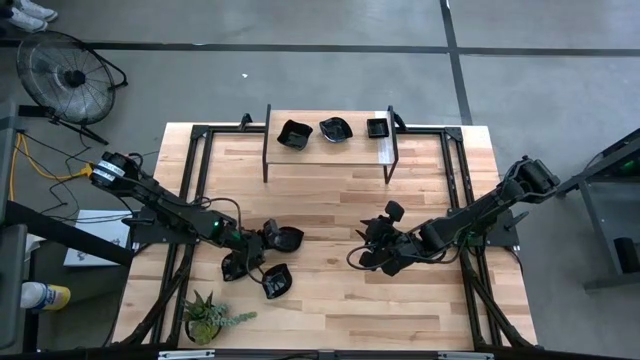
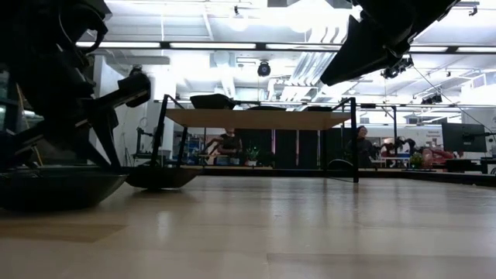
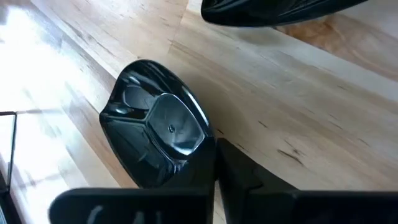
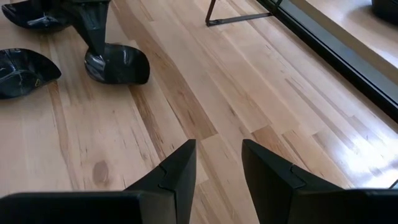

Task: Pick & Place Mini shaped plates
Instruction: Stack the black leaf shaped plate on top of the black leaf shaped plate on the shelf

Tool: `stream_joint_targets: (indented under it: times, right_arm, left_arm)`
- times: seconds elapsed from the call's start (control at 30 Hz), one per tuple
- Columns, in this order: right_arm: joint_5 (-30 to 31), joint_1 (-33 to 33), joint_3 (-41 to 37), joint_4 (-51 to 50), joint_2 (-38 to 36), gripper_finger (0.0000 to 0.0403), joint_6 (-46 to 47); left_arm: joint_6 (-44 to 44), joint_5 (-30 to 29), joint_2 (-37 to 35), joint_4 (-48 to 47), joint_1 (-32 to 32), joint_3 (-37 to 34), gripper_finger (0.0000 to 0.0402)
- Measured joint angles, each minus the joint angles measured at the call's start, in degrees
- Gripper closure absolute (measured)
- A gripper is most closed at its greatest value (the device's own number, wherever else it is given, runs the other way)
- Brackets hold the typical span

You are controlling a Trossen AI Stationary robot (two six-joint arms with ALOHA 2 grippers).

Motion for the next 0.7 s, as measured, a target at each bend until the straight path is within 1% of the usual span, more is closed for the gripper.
stream_joint_targets:
  times: [0.4, 0.47, 0.57, 0.7]
  right_arm:
    - [-1.6, 0.0, 0.0, 0.0, 0.0, 0.0279, 0.0]
    - [-1.8, 0.0, 0.0, 0.2, 0.0, 0.0279, 0.0]
    - [-2.1, 0.0, 0.0, 1.5, 0.0, 0.0279, -0.3]
    - [-3.2, 0.0, 0.0, 4.9, 0.0, 0.0279, -4.2]
  left_arm:
    - [0.0, -0.5, 0.0, 0.3, 0.0, 0.1, 0.0400]
    - [0.0, -0.7, 0.0, -0.2, 0.0, 1.2, 0.0400]
    - [0.4, -2.8, 0.0, -0.3, 0.0, 3.8, 0.0401]
    - [4.3, -4.5, 0.0, -0.5, 0.0, 7.1, 0.0401]
